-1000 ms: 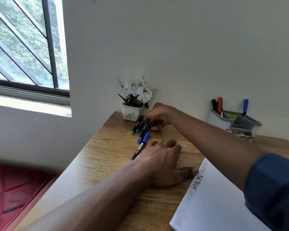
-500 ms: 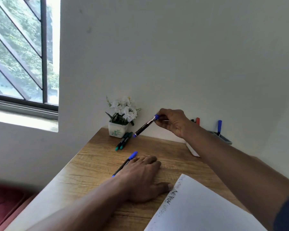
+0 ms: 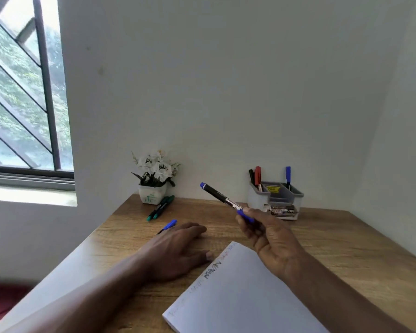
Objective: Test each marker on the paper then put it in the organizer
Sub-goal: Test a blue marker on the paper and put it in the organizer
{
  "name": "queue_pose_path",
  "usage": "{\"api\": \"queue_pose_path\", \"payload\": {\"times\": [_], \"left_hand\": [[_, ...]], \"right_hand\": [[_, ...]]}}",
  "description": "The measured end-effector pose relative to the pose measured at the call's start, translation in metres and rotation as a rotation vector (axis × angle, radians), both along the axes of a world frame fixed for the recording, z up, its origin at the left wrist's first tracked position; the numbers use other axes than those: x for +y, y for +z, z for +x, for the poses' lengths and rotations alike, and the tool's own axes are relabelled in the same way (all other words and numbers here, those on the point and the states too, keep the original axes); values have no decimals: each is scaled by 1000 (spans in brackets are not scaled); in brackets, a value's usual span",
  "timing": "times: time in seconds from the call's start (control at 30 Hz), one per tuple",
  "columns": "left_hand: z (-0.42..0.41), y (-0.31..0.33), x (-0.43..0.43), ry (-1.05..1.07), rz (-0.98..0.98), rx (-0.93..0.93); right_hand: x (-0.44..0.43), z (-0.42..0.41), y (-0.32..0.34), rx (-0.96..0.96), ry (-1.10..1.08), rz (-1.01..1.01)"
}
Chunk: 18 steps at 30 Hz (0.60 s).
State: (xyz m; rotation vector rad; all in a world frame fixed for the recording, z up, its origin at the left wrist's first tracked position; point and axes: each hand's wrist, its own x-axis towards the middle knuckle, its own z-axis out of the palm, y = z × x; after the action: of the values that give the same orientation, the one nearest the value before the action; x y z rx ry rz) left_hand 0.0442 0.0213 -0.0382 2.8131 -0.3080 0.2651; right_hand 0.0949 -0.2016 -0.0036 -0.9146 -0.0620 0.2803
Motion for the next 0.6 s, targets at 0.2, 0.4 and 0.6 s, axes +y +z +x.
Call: {"api": "queue_pose_path", "payload": {"times": [0.2,0.4,0.6], "left_hand": [[-2,-1,0,-47,-113,-172],[-7,-1,-18,-153,-163,-320],[-11,0,-25,-232,-339,-334]], "right_hand": [[7,2,-9,-26,214,-30],[12,-4,-17,-120,214,-183],[11,-13,-25,-558,134,-613]]}}
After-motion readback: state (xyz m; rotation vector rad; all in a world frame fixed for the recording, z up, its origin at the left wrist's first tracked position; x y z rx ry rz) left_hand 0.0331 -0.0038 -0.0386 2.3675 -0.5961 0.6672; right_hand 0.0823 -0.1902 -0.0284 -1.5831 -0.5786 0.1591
